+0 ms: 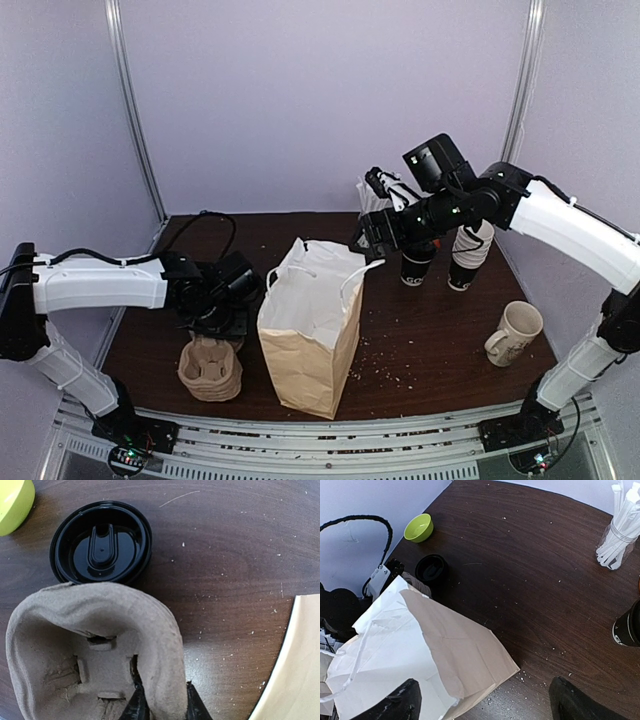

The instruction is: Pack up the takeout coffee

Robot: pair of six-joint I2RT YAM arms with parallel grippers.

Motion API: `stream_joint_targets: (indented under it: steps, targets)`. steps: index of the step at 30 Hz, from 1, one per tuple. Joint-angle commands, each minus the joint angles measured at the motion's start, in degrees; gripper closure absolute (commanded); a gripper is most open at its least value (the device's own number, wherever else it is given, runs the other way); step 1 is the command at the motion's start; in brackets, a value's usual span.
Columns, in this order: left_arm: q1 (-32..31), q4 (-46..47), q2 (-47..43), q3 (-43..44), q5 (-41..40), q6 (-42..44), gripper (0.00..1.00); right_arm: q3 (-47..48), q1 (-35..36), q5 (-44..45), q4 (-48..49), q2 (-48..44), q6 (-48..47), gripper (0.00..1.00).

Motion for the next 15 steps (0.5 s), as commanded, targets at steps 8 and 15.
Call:
stream_joint_targets:
  steps: [8,15]
  targets:
    - [0.74,8.47,2.18,0.49,1.27,1.69,0.99,1.90,0.92,-5.10,-3.77,1.80,-1.08,0.24]
    - [0.76,9.24,2.85,0.89,1.51,1.65,0.99,3.20,1.00,-4.41,-3.78,3.43,-0.77,0.50]
